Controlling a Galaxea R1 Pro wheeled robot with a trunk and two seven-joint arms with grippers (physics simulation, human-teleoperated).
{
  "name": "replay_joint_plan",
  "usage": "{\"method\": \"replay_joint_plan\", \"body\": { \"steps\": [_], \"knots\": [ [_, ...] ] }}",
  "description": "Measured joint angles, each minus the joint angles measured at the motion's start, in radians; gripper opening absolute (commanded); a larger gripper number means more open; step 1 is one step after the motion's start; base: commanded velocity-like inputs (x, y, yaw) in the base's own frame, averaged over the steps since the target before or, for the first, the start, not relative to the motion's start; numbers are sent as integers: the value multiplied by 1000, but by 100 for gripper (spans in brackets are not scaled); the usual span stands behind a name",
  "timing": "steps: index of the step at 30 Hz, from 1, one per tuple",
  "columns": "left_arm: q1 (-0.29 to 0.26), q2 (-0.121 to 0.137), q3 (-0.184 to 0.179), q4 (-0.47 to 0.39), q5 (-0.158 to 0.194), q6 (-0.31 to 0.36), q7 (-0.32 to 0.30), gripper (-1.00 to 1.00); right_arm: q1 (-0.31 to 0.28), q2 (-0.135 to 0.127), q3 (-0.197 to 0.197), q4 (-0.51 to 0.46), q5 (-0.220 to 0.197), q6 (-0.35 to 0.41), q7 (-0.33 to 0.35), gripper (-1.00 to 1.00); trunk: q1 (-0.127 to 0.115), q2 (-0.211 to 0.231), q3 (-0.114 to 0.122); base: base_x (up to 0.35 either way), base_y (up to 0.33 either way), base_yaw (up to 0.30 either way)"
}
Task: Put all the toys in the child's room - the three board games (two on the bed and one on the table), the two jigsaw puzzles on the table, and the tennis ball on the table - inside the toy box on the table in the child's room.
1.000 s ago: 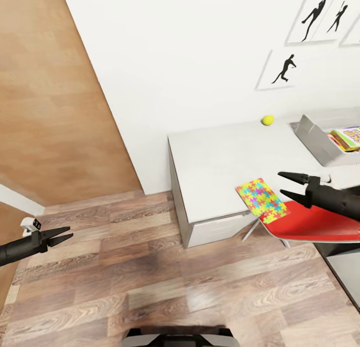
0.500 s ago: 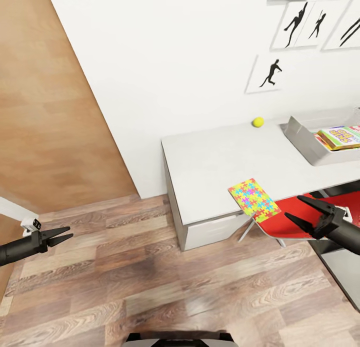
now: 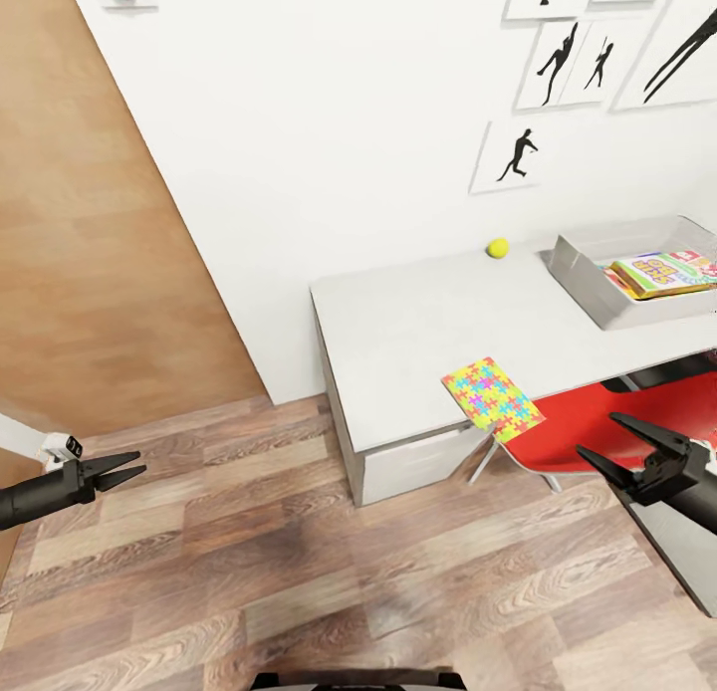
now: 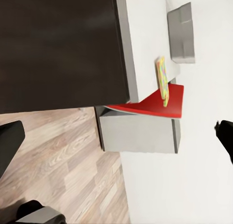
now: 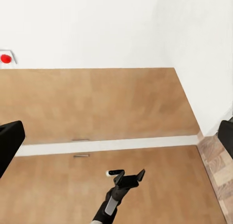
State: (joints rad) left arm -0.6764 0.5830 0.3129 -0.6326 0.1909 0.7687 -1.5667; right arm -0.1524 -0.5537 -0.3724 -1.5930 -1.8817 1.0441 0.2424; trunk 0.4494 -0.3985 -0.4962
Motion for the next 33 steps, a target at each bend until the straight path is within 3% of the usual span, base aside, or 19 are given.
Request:
{"method": "replay_joint_plan", "body": {
  "steps": [9,13,15,16,20,22,23,27,28,32,33],
  "knots": [
    [0,0,0,0,-1,0,0,100,65,2,-9,0,5,0,30,100,0,0,14,0,0,-112],
    [0,0,0,0,-2,0,0,100,103,3,-7,0,53,0,33,100,0,0,20,0,0,-130],
    [0,0,0,0,-2,0,0,100,123,3,-6,0,98,0,33,100,0,0,23,0,0,-138],
    [0,0,0,0,-2,0,0,100,145,5,-5,0,153,0,35,100,0,0,24,0,0,-141],
    [0,0,0,0,-2,0,0,100,177,29,-4,1,269,1,58,100,0,0,30,0,0,-143],
    [0,0,0,0,-2,0,0,100,186,53,-4,1,320,1,84,100,0,0,33,0,0,-144],
    [0,0,0,0,-2,0,0,100,192,82,-5,1,369,1,118,100,0,0,35,0,0,-142],
    [0,0,0,0,-2,0,0,100,199,139,-6,1,470,1,194,100,0,0,41,0,0,-134],
    [0,0,0,0,-2,0,0,100,200,160,-6,1,525,1,227,100,0,0,42,0,0,-125],
    [0,0,0,0,-1,-1,0,100,202,198,-4,1,634,1,288,100,0,0,48,0,0,-118],
    [0,0,0,0,-1,-1,0,100,203,216,-4,1,678,-8,321,100,0,0,50,0,0,-110]
  ]
}}
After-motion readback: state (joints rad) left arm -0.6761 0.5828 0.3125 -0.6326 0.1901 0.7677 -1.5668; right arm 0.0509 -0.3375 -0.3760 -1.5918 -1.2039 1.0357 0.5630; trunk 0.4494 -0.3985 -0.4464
